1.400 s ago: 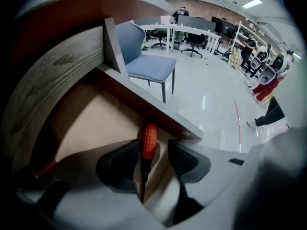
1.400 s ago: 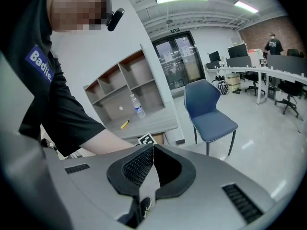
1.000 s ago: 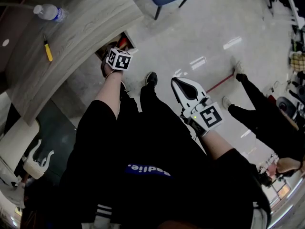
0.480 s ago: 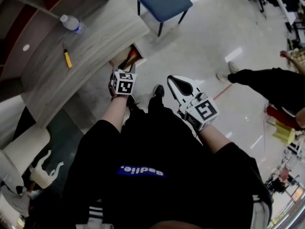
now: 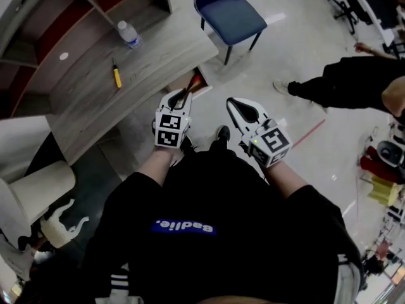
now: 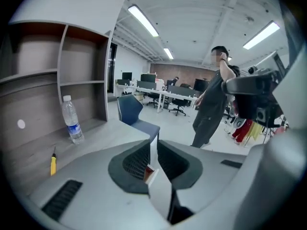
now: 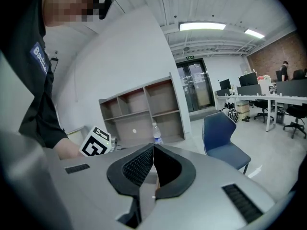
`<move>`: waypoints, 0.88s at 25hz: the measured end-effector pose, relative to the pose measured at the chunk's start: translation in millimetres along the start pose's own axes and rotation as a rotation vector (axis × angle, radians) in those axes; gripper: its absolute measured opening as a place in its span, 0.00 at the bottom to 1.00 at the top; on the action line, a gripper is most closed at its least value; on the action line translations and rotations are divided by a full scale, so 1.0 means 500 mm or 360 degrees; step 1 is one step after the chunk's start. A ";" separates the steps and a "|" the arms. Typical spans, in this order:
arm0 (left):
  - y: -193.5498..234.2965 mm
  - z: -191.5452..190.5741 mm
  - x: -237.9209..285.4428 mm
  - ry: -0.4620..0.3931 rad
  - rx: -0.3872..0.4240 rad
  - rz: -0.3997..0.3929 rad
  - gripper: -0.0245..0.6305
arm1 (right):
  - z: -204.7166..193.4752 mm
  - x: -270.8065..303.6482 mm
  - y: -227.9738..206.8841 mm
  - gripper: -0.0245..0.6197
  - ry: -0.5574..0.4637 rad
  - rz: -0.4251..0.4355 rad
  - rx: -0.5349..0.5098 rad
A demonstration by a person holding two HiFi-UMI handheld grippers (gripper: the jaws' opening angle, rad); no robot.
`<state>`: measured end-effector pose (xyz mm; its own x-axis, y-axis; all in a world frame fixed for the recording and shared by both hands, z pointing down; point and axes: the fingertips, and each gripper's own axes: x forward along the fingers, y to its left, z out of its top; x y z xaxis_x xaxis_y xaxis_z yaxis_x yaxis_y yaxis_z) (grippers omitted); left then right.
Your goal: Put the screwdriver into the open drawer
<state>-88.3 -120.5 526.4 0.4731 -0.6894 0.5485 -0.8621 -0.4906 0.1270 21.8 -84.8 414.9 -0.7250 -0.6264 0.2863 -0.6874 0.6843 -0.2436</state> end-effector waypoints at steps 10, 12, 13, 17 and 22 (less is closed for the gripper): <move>-0.016 0.120 -0.161 -0.0279 -0.0059 -0.0070 0.04 | 0.049 0.028 0.066 0.08 -0.0063 0.0060 -0.0060; -0.022 0.137 -0.185 -0.0322 -0.0070 -0.0093 0.04 | 0.056 0.035 0.075 0.08 -0.0073 0.0073 -0.0067; -0.025 0.144 -0.197 -0.0342 -0.0078 -0.0103 0.04 | 0.059 0.037 0.079 0.08 -0.0075 0.0079 -0.0070; -0.036 0.177 -0.239 -0.0418 -0.0102 -0.0134 0.04 | 0.068 0.045 0.094 0.08 -0.0082 0.0106 -0.0086; -0.040 0.199 -0.262 -0.0480 -0.0100 -0.0148 0.04 | 0.074 0.060 0.114 0.08 -0.0089 0.0166 -0.0105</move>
<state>-115.0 -73.2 369.8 0.5748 -0.7747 0.2635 -0.8177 -0.5316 0.2208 -40.7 -78.4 375.4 -0.7950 -0.5691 0.2100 -0.6051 0.7687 -0.2071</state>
